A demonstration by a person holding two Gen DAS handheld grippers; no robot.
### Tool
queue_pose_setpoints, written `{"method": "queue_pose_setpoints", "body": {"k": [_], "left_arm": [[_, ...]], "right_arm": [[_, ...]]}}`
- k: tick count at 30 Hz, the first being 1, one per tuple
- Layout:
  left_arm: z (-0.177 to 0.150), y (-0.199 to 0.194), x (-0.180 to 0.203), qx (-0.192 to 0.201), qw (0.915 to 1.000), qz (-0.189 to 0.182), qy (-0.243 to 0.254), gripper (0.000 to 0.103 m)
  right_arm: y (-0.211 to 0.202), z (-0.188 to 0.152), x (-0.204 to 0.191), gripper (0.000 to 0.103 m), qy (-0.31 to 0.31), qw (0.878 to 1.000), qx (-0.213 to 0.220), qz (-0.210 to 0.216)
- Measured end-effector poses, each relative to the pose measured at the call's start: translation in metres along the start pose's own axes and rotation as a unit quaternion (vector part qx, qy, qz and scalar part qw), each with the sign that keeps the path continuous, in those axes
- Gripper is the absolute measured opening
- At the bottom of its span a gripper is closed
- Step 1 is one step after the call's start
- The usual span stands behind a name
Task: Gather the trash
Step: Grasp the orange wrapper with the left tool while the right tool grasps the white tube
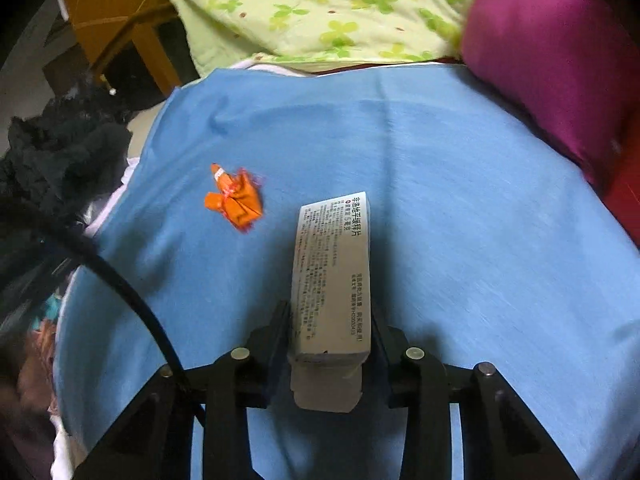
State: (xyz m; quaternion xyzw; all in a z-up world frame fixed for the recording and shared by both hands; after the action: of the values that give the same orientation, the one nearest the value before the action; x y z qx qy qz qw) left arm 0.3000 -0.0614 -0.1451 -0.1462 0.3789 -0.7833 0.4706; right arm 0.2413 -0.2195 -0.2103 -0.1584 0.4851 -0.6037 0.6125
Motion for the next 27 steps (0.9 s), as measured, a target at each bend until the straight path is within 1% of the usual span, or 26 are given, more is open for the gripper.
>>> {"method": "queue_pose_setpoints", "body": {"k": [1,2,4,6,8,10,14,17,20,23,27], "left_arm": [[0.009,0.018,0.011,-0.009,0.9998,-0.015,0.001,0.068],[0.014,0.028,0.017,-0.014,0.9997,-0.019,0.003,0.068],[0.025,0.054,0.028,-0.029,0.9994,-0.017,0.009,0.068],[0.030,0.081,0.034,-0.054,0.9984,-0.013,0.005,0.068],[0.031,0.095,0.036,-0.067,0.9976,-0.014,-0.004,0.068],[0.030,0.109,0.035,-0.078,0.9967,-0.012,-0.019,0.068],[0.026,0.113,0.033,-0.071,0.9965,-0.013,-0.041,0.066],[0.023,0.101,0.036,-0.068,0.9966,-0.009,-0.046,0.066],[0.019,0.073,0.041,-0.058,0.9973,-0.003,-0.045,0.066],[0.016,0.030,0.048,-0.049,0.9981,0.030,-0.022,0.066],[0.019,-0.041,0.061,-0.010,0.9970,0.074,0.019,0.066]], "right_arm": [[-0.010,-0.004,0.006,0.039,0.005,1.000,0.004,0.007],[-0.018,-0.009,0.012,0.039,0.008,1.000,0.008,0.014],[-0.031,-0.016,0.018,0.039,0.010,0.999,0.017,0.028],[-0.039,-0.021,0.024,0.039,0.016,0.999,0.026,0.041],[-0.044,-0.022,0.029,0.039,0.026,0.997,0.034,0.057],[-0.047,-0.020,0.030,0.039,0.023,0.996,0.045,0.069],[-0.046,-0.021,0.027,0.039,0.017,0.996,0.047,0.079],[-0.059,-0.019,0.026,0.039,0.016,0.995,0.066,0.079],[-0.082,-0.019,0.023,0.039,0.022,0.991,0.088,0.094],[-0.109,-0.027,0.018,0.039,0.025,0.989,0.108,0.100],[-0.156,-0.039,0.008,0.039,0.018,0.985,0.135,0.105]]}}
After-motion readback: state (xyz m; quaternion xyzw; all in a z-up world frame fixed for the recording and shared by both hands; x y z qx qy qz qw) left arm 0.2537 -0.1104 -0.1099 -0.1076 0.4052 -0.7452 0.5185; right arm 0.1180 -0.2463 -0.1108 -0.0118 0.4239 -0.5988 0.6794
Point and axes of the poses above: each gripper's, at about its wrist camera, not at the fingertips, and y roughly the way its jaws point, x to its right, z to its top, the point moved 8 cm from there along y, roughly the way its jaws point, and after that the axes turned 14 degrees about y, right-handed, at the moved point
